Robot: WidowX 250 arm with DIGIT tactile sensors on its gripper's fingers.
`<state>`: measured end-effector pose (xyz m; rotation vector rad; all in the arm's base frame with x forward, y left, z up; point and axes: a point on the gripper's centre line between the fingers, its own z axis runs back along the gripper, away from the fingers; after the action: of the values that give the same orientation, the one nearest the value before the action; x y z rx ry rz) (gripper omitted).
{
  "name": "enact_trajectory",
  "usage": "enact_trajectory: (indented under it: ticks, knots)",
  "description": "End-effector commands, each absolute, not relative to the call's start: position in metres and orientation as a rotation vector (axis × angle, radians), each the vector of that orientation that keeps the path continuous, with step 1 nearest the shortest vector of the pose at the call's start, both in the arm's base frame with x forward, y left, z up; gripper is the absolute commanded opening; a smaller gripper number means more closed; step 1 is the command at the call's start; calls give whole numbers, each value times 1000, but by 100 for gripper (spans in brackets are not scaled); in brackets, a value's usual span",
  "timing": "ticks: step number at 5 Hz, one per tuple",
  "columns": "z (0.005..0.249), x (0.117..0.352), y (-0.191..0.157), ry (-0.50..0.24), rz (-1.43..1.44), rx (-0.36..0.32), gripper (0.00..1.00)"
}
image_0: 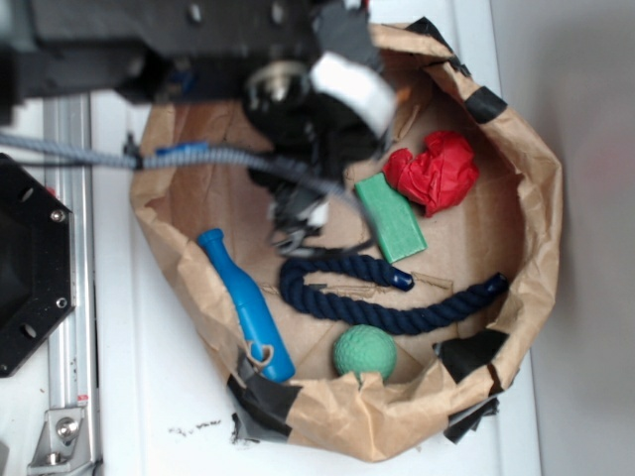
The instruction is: Grab the shell.
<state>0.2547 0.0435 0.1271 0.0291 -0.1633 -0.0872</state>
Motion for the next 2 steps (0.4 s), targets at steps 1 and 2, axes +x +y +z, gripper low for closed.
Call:
enact_trajectory:
  ticks: [1, 2]
  knots:
    - [191, 257, 10, -129, 99, 11, 0]
    - [188, 254, -5, -134, 68, 8, 0]
